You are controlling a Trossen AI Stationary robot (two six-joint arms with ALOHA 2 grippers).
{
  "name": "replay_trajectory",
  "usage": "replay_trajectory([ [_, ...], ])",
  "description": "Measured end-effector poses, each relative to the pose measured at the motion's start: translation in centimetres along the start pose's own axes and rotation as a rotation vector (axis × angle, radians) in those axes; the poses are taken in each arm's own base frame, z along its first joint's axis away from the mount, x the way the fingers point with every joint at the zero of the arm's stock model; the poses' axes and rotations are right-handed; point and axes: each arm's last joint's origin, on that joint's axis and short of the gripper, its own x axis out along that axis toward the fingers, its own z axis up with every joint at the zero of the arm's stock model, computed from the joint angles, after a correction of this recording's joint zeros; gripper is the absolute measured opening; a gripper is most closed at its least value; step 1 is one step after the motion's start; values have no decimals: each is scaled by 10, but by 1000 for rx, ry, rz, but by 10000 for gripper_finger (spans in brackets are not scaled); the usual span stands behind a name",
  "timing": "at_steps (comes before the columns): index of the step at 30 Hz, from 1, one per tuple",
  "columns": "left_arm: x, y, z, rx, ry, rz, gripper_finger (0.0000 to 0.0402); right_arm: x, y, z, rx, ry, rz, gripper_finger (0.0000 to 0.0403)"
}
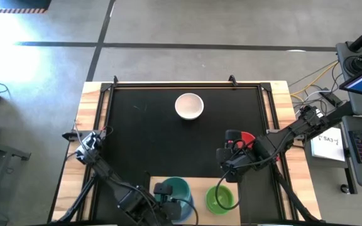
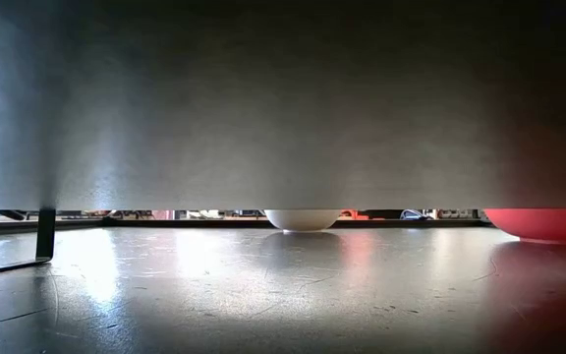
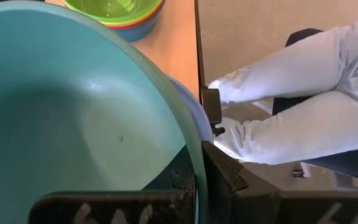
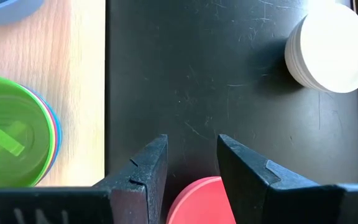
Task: Place and stack bowls onto a shelf
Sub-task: Stack the big green bowl on top of the big blue bowl on the shelf, then stack the big white bowl on top of the big green bowl on the shelf
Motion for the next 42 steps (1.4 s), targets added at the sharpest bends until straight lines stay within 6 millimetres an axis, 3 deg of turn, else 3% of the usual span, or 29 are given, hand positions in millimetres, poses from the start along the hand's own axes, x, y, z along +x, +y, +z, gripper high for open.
replay_trajectory([
  [7,6,2,-4,-65,34,29,17,0,0,0,2,-3,2,130],
  [13,15,0,-6,-65,47,39,68,0,1,2,10,-23,11,130],
  [23,8,-2,2,-20,-28,29,143,0,2,5,20,-49,24,130],
  [32,8,28,8,-40,-46,281,153,0,3,7,28,-66,32,130],
  [42,-1,68,10,82,31,575,153,0,3,7,28,-67,32,130],
])
